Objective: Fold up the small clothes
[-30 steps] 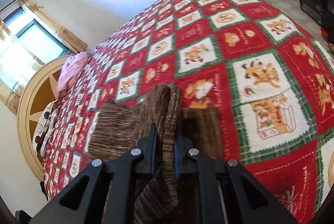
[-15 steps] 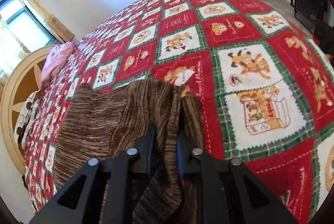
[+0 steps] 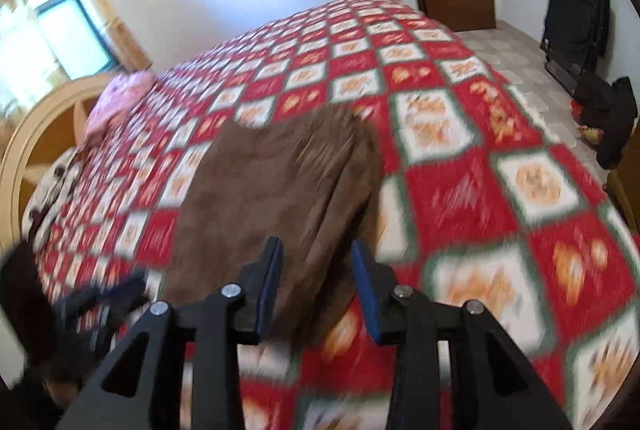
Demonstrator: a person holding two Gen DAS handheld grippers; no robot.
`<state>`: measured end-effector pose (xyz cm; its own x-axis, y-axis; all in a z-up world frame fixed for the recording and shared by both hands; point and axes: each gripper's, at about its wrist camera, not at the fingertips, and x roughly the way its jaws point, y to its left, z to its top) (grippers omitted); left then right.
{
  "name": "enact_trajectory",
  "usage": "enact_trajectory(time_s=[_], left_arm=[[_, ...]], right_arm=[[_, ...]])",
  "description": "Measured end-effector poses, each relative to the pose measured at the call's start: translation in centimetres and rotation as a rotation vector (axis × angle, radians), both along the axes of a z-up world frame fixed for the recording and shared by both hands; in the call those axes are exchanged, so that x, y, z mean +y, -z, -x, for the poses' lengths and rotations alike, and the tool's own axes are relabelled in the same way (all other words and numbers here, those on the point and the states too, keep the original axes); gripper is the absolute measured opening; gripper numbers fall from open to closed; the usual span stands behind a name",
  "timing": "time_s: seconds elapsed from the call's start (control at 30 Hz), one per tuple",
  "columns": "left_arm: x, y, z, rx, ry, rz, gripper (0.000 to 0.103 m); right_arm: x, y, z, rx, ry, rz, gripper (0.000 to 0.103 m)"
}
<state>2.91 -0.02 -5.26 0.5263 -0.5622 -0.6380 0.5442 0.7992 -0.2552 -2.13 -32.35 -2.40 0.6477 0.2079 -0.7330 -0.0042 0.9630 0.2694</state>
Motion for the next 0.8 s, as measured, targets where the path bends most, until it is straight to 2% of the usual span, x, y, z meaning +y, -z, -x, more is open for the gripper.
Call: enact_trajectory(time_s=[0.03, 0.1, 0.2, 0.3, 0.37, 0.4, 0.5, 0.57, 0.67, 0.7, 0.77, 0.8], left_arm=[[0.3, 0.1, -0.1, 0.021, -0.007, 0.013, 0.03], [0.9, 0.2, -0.3, 0.053, -0.032, 0.038, 0.03], [1.5, 0.2, -0.4, 0.084, -0.047, 0.072, 0.03], [1.1, 0.2, -0.7, 0.078, -0.055, 0.049, 0.03], [0.6, 0.4, -1.3, 0.073, -0.06, 0.018, 0.03], [0.3, 0.6, -1.6, 0.072, -0.051, 0.009, 0.03], [0.0, 1.6, -2.2, 0.071, -0.058, -0.035, 0.03], [0.3, 3.0, -2.9, 0.115, -0.086, -0.055, 0.03], [1.4, 4.7, -3.6, 0.19, -0.107, -0.018, 0.03], [1.9, 4.8, -3.8, 0.201, -0.109, 0.009, 0.03], [2.5, 4.5, -4.0, 0.218, -0.115, 0.017, 0.03], [2.9, 4.1, -4.1, 0.215, -0.117, 0.015, 0.03]], right_arm=[[1.4, 0.4, 0.9, 0.007, -0.026, 0.007, 0.056], [3.1, 0.9, 1.8, 0.01, -0.031, 0.053, 0.062], [5.0, 1.5, 1.4, -0.009, -0.04, 0.13, 0.062], [5.9, 2.5, 0.2, 0.012, -0.015, 0.218, 0.061], [6.3, 3.8, -0.8, 0.064, -0.009, 0.273, 0.031], [6.0, 4.4, -1.2, 0.088, -0.008, 0.259, 0.013], [3.4, 4.6, -0.5, 0.084, 0.047, 0.088, 0.012], [0.3, 5.4, -0.1, 0.108, 0.113, -0.068, 0.012], [-3.2, 7.7, 0.8, 0.163, 0.173, -0.254, 0.007], [-3.7, 8.0, 1.1, 0.164, 0.172, -0.278, 0.007], [-3.5, 7.2, 1.0, 0.163, 0.15, -0.225, 0.009], [-3.2, 6.6, 0.9, 0.163, 0.143, -0.19, 0.016]])
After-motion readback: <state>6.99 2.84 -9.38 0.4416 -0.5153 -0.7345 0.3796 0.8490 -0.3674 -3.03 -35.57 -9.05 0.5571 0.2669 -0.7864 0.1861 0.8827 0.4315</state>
